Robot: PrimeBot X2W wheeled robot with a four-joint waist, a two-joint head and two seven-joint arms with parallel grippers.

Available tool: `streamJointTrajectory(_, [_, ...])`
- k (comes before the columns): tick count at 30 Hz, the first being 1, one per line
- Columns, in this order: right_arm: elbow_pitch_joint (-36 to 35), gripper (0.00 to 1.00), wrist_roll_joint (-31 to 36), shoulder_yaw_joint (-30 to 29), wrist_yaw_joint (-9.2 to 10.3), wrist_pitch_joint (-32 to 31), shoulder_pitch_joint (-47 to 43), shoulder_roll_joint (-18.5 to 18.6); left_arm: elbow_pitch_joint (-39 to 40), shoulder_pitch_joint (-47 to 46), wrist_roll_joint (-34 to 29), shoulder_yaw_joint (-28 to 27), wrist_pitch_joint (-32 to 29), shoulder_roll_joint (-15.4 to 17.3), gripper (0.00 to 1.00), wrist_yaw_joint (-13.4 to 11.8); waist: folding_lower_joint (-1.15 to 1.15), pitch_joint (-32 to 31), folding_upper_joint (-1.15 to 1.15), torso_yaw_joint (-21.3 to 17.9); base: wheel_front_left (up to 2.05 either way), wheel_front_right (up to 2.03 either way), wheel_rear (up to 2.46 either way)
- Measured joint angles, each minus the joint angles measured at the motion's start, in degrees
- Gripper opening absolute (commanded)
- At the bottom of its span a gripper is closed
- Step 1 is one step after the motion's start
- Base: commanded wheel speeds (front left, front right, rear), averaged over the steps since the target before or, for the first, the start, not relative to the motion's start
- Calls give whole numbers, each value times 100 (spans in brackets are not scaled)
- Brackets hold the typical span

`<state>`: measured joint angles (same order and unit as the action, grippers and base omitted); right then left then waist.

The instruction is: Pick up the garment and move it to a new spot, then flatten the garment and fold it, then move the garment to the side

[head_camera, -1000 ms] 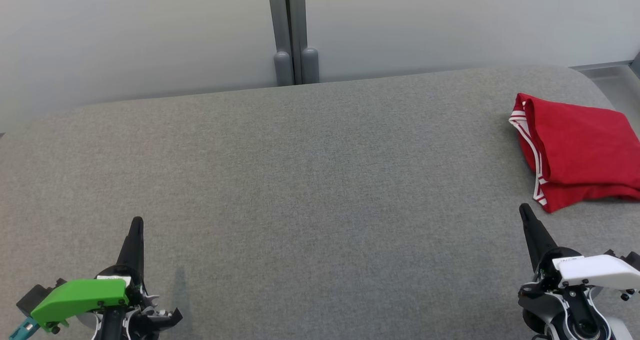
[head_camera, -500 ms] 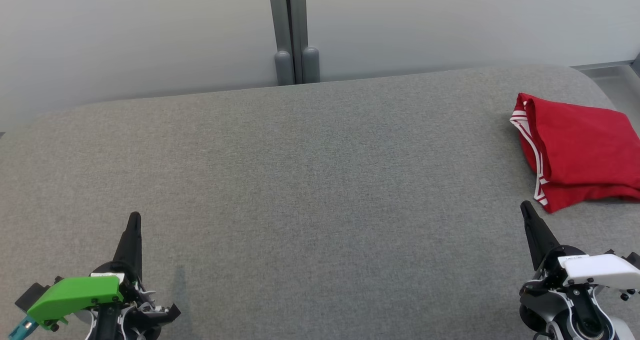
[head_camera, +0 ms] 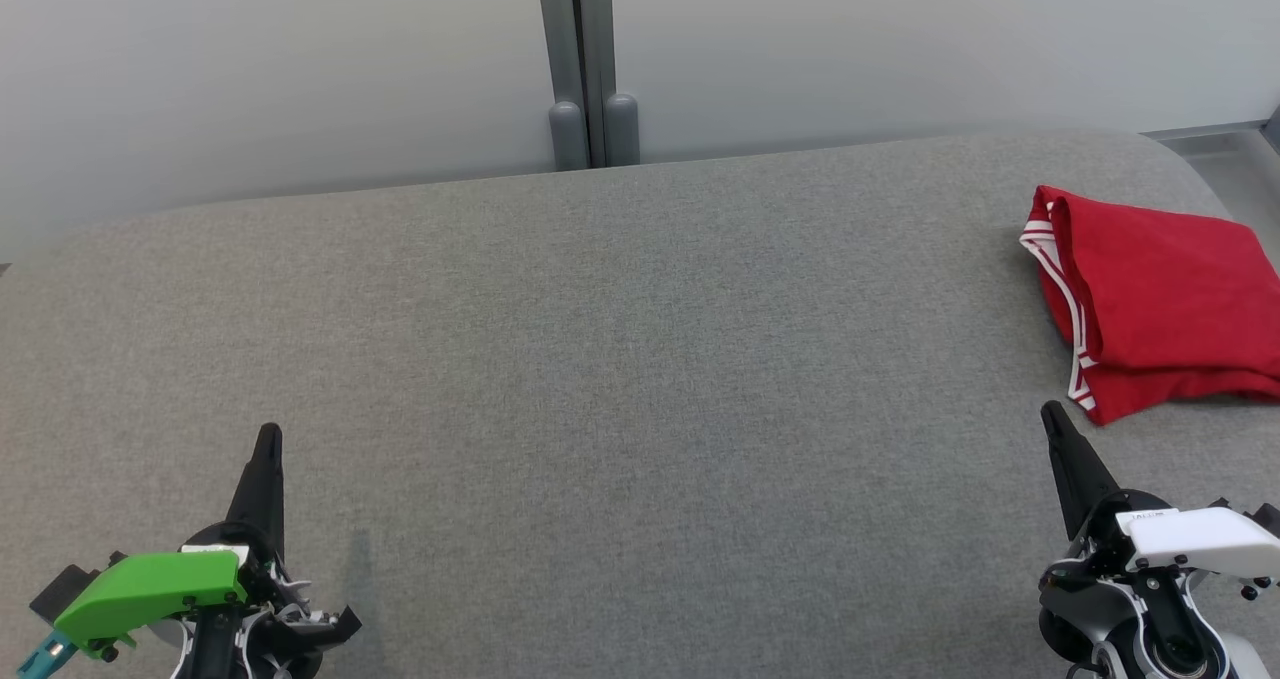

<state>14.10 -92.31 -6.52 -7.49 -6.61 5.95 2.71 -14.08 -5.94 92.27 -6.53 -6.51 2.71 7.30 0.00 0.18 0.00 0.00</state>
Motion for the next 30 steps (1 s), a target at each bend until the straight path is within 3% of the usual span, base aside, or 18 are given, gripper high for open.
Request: streamJointTrajectory(30, [0, 0, 0, 0, 0, 0, 1, 0, 0, 0, 0, 0, 0, 0, 0, 1, 0, 0, 0, 0, 0, 0, 0])
